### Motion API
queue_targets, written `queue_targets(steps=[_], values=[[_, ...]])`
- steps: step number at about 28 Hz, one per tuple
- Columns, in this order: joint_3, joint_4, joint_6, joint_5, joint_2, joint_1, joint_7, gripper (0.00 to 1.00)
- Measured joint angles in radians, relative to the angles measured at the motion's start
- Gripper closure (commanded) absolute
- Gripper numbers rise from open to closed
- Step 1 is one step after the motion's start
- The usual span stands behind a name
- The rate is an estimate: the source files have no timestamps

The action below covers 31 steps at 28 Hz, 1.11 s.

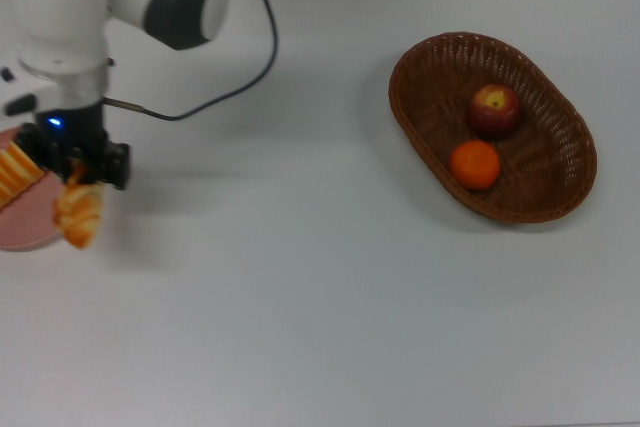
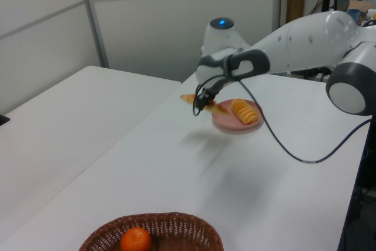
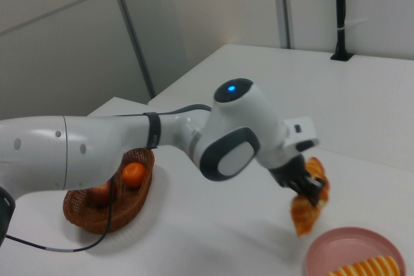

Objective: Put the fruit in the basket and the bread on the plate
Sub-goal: 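Lift the braided roll and lower it onto the pink plate, then open the gripper and raise it away from the plate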

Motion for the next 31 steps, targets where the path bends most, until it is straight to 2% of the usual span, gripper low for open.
queue_targets(steps=[6, 12, 13, 14, 15, 16, 21, 31], values=[[-0.007, 0.0, 0.0, 0.0, 0.001, -0.077, -0.004, 1.0], [-0.006, -0.011, -0.006, 0.0, 0.025, -0.098, -0.022, 1.0], [-0.005, -0.014, -0.008, -0.001, 0.034, -0.098, -0.023, 0.81], [-0.003, -0.016, -0.008, -0.002, 0.048, -0.097, -0.023, 0.53], [-0.002, -0.016, -0.008, -0.003, 0.059, -0.097, -0.023, 0.1], [-0.001, -0.016, -0.008, -0.005, 0.069, -0.097, -0.023, 0.0], [-0.001, -0.016, -0.008, -0.006, 0.097, -0.099, -0.023, 0.0], [-0.003, -0.01, -0.008, -0.007, 0.088, -0.11, -0.024, 0.0]])
